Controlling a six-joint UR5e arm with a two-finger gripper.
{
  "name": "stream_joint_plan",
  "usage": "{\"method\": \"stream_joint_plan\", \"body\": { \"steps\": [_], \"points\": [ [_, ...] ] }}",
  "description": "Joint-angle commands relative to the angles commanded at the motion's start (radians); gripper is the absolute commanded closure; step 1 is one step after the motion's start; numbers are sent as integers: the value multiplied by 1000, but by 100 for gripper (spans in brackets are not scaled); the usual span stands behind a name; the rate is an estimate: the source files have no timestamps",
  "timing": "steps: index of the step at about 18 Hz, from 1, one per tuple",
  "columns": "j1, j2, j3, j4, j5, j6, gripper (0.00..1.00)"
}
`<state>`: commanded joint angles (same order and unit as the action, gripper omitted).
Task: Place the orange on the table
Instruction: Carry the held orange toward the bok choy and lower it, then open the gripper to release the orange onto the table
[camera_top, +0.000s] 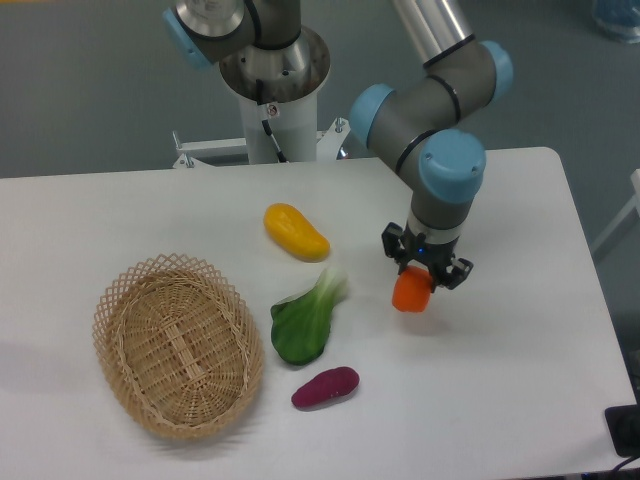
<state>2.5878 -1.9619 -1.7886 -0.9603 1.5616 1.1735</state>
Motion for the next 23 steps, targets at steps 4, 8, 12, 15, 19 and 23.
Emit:
{"method": "stream_joint_plan", "body": {
  "steps": [4, 8, 12, 15, 19, 23],
  "points": [
    [-11, -5, -2, 2, -2, 0, 65],
    [-11, -3, 0, 2, -5, 11, 44],
    [-11, -5, 5, 18, -8, 6, 1],
    [-9, -5, 9, 25, -8, 2, 1],
    [3, -2, 32, 28, -12, 0, 0],
    [57, 6, 63, 26, -41, -8, 0]
  ]
}}
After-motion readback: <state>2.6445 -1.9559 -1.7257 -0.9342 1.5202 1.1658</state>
